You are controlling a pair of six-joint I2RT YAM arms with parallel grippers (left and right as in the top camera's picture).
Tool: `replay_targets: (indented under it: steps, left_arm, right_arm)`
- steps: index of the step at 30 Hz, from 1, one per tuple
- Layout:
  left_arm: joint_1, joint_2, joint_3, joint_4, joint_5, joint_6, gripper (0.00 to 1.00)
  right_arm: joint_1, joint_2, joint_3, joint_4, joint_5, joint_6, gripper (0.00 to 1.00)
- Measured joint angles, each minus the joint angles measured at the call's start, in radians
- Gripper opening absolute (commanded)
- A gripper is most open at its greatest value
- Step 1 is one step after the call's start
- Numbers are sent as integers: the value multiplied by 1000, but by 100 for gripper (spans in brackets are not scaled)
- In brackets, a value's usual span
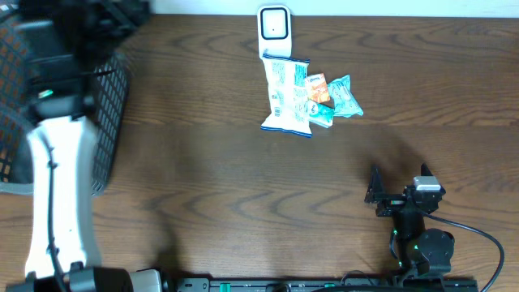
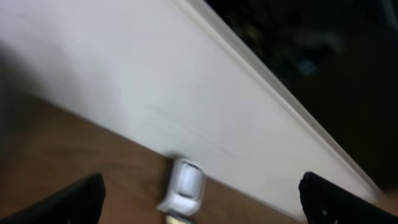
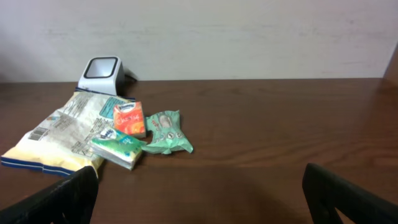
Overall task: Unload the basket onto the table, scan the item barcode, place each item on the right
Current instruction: 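Reach into the basket and grasp the green Zam-Buk tin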
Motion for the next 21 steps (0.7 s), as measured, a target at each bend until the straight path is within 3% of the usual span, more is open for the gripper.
replay_targets:
  steps: [3, 7, 12, 17, 21]
  left_arm:
    - [101, -34, 2, -137, -109, 27, 98]
    - [192, -35, 3, -376, -402, 72, 98]
    - [290, 10, 3, -496, -634, 95, 98]
    - [376, 89, 3, -558, -665, 98, 98]
    - [420, 167, 3, -627, -600, 98, 98]
  right_arm:
    - [0, 0, 0, 0, 0, 0, 99]
    - [0, 0, 0, 0, 0, 0, 99]
    - [0, 0, 0, 0, 0, 0, 99]
    - [0, 0, 0, 0, 0, 0, 99]
    - [0, 0, 0, -1, 0, 0, 99]
